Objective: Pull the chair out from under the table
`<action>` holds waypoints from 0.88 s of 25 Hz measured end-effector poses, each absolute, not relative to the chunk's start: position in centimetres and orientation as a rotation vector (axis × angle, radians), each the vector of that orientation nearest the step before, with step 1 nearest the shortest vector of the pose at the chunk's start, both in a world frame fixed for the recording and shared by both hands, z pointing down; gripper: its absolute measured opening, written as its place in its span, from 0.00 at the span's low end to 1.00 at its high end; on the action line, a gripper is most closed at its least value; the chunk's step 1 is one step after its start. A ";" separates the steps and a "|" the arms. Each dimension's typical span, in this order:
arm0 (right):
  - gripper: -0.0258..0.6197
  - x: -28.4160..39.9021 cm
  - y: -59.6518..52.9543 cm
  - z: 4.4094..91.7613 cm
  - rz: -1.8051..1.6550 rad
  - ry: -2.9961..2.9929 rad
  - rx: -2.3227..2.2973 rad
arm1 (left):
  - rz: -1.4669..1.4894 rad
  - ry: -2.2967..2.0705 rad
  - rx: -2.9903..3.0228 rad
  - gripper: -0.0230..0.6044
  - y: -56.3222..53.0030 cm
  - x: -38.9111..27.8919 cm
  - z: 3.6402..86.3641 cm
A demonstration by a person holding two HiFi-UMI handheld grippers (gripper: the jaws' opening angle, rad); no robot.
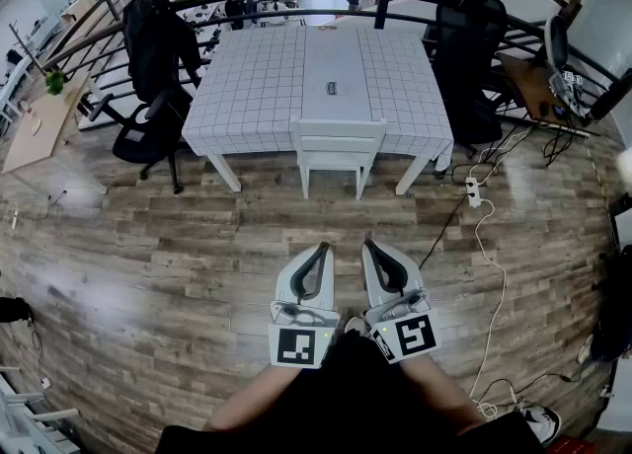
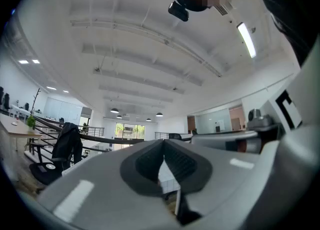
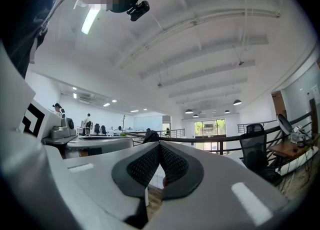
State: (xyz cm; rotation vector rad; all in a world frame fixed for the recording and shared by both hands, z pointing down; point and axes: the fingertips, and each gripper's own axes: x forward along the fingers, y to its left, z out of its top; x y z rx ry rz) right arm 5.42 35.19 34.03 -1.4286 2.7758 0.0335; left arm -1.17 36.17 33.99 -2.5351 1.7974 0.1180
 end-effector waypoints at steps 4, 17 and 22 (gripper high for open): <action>0.03 6.5 34.9 33.7 -0.043 2.736 -1.380 | 0.121 1.788 -2.537 0.05 36.1 -0.1 34.0; 0.03 9.9 34.0 34.5 -0.090 2.703 -1.405 | 0.098 1.765 -2.552 0.05 35.7 3.1 35.4; 0.03 11.4 34.2 35.0 -0.049 2.713 -1.448 | 0.127 1.772 -2.569 0.05 35.9 4.4 35.6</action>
